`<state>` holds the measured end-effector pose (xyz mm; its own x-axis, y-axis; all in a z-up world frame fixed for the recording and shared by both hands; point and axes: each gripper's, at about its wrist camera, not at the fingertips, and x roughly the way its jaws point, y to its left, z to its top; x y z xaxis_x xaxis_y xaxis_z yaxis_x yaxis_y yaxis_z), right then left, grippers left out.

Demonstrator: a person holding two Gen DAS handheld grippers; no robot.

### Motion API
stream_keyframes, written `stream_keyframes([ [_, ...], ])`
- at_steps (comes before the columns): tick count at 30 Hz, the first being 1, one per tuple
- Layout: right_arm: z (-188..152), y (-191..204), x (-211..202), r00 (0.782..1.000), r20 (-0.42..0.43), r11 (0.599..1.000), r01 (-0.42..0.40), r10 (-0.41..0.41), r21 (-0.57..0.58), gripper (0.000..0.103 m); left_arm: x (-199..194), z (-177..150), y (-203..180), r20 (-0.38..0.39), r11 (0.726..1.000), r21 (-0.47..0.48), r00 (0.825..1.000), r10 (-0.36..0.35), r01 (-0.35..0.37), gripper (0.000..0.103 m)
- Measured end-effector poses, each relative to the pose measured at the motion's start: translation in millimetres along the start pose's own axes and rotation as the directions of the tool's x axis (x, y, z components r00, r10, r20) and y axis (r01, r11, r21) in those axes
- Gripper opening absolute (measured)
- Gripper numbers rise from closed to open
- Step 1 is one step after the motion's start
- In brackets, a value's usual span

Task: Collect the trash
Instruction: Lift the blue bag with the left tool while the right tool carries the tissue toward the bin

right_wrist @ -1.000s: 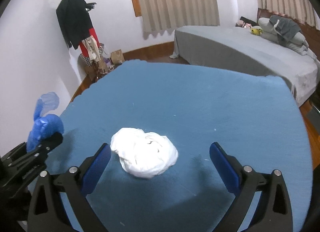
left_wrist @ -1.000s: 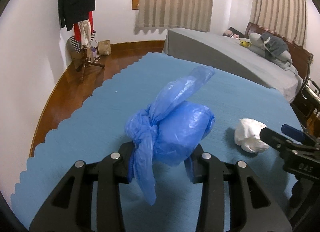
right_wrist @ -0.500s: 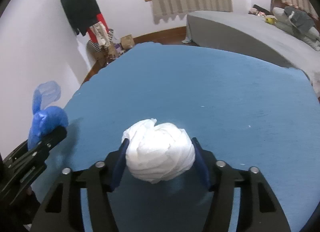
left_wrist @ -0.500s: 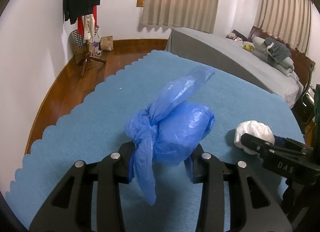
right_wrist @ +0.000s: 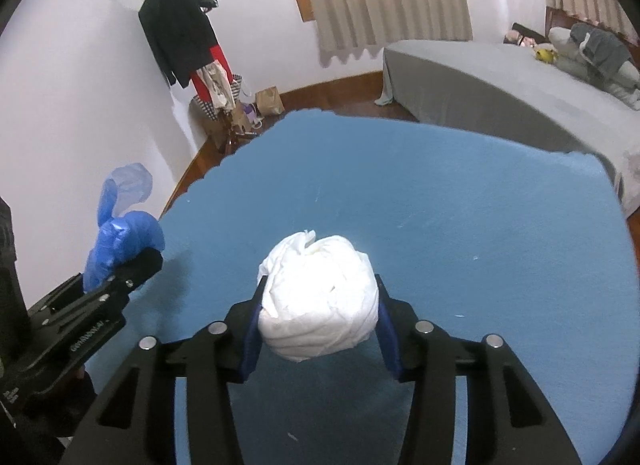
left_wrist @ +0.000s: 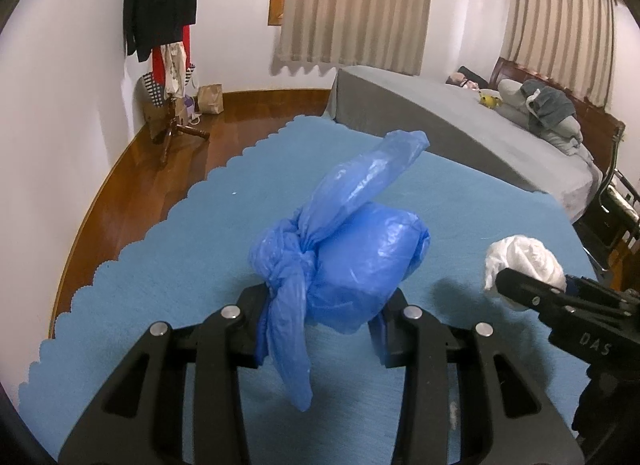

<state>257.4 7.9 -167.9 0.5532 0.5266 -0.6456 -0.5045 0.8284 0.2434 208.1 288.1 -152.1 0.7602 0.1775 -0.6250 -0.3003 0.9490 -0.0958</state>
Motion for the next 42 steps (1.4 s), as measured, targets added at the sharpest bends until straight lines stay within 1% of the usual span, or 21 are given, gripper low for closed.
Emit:
stream_keyframes([
  [7,3,-3,-41,0.998,0.058,1.0,0.009,-0.009,0.005,0.048,-21,2,-18,0.013,0.999,0.024,1.0,-0.027,0.027,0.037],
  [17,0,-14,-111,0.989,0.137,0.998,0.042,-0.047,0.04,0.049,-60,1,-55,0.031,0.994,0.045,0.994,-0.103,0.101,0.037],
  [21,-6,-23,-140,0.985,0.156,0.997,0.061,-0.068,0.049,0.049,-82,1,-77,0.052,0.987,0.062,0.988,-0.149,0.145,0.037],
  [24,-9,-31,-164,0.98,0.181,0.995,0.072,-0.083,0.067,0.049,-98,0,-95,0.062,0.981,0.085,0.982,-0.18,0.175,0.038],
  [29,-9,-39,-204,0.969,0.218,0.993,0.102,-0.114,0.066,0.049,-123,-4,-125,0.075,0.968,0.118,0.97,-0.23,0.22,0.038],
  [34,-23,-48,-240,0.957,0.249,0.988,0.134,-0.148,0.071,0.049,-147,-9,-152,0.079,0.954,0.151,0.959,-0.273,0.259,0.038],
  [42,-38,-60,-277,0.939,0.281,0.98,0.178,-0.196,0.091,0.049,-177,-22,-181,0.072,0.931,0.202,0.944,-0.322,0.303,0.038],
])
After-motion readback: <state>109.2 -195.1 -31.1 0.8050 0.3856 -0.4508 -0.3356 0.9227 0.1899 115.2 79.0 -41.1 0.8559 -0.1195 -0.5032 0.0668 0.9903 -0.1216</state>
